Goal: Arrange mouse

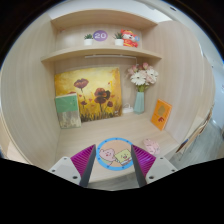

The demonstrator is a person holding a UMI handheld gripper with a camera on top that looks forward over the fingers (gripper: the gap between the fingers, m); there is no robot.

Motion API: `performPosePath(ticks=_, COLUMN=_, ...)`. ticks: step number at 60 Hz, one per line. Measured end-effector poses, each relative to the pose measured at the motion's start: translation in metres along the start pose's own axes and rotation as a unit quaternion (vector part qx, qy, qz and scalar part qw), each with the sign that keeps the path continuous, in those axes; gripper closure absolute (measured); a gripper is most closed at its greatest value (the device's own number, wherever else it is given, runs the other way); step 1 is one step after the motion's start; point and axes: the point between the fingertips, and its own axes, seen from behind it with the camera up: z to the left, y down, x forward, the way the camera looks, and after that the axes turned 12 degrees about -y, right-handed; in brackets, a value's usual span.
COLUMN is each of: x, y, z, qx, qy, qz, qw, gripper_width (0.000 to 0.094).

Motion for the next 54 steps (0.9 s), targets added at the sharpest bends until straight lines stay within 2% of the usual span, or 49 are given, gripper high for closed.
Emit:
performPosePath(ticks=7, x=0.001, y=0.040, z=-0.006, qx=-0.008, qy=-0.019, qz=0.035, qw=0.999, gripper_width=0.0246)
performPosePath(ticks=11, x=0.018, y=0.079, z=-0.031, qx=-0.009, qy=-0.024, qz=0.061, qw=0.998, gripper_width=0.0249)
performPosePath(ticks=22, x=0.037, y=0.141, z=-0.117, qx=-0.004, qy=0.003, qz=0.119, qw=0.993, gripper_width=0.0248)
performPosePath(ticks=36, x=0.091, y=0.152, z=-0.228, qx=-0.005, qy=0.022, qz=0.145, qw=0.989, gripper_width=0.0250)
performPosePath(ticks=54, x=0.178, y=0.123, z=-0.266, qx=-0.036, qy=-0.027, qz=0.152, qw=0.987, gripper_width=0.0252)
